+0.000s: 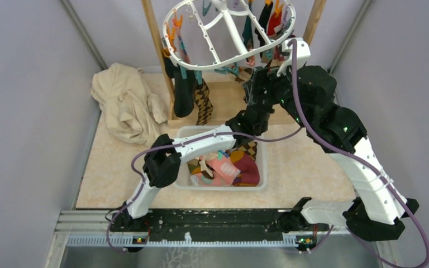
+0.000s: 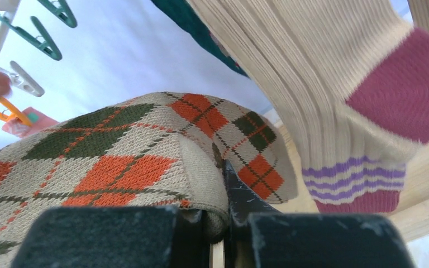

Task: Remove the socks clipped to the hanger
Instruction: Remove the sock from the hanger.

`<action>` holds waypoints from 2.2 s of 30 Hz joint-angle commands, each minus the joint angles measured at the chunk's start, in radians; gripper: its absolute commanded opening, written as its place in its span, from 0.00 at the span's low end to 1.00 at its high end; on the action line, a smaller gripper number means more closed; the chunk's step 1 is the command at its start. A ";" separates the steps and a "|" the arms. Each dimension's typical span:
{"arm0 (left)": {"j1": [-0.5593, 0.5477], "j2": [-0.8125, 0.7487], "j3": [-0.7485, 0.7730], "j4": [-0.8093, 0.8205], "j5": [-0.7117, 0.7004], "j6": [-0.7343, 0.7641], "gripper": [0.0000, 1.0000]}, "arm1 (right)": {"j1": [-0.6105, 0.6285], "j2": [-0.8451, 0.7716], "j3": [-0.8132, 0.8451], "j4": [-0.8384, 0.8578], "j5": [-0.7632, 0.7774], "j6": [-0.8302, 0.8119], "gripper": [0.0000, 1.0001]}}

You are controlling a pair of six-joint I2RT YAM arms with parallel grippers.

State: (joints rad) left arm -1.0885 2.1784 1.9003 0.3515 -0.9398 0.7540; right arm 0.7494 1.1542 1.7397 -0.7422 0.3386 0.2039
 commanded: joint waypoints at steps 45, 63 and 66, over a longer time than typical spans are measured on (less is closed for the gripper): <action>-0.013 -0.182 -0.269 -0.074 -0.238 0.045 0.09 | -0.013 0.162 0.070 0.097 -0.174 -0.094 0.74; -0.013 -0.189 -0.280 -0.081 -0.231 0.022 0.51 | -0.013 0.131 0.022 0.084 -0.172 -0.062 0.79; -0.014 -0.189 -0.279 -0.084 -0.233 0.019 0.62 | -0.013 0.127 0.016 0.086 -0.170 -0.060 0.81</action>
State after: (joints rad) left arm -1.0981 2.0197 1.6276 0.2466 -1.1610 0.7822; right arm 0.7429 1.3220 1.7569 -0.6971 0.1600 0.1341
